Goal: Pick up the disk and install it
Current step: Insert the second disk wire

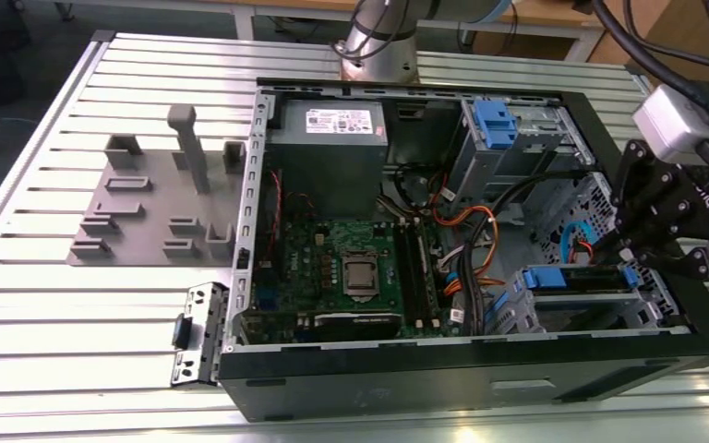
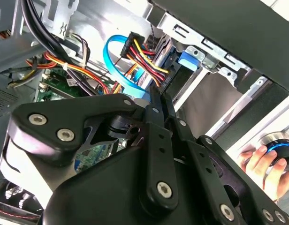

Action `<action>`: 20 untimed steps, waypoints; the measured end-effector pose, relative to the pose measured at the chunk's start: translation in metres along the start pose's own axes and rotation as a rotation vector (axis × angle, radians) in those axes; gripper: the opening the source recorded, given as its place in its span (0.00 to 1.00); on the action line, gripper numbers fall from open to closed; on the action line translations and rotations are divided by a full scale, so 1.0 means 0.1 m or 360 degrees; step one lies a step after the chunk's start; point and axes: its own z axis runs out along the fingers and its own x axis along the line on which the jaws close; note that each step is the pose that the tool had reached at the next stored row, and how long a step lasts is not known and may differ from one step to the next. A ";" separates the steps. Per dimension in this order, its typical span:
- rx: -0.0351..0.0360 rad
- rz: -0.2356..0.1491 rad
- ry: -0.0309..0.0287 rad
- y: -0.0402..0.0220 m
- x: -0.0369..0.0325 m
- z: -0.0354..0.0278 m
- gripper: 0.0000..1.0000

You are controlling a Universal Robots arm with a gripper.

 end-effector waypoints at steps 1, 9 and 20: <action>0.0000 -0.0006 0.00005 0.007 0.002 0.005 0.16; -0.0002 -0.0038 0.00012 0.032 0.014 0.046 0.16; -0.0004 -0.0060 0.00029 0.029 0.029 0.107 0.16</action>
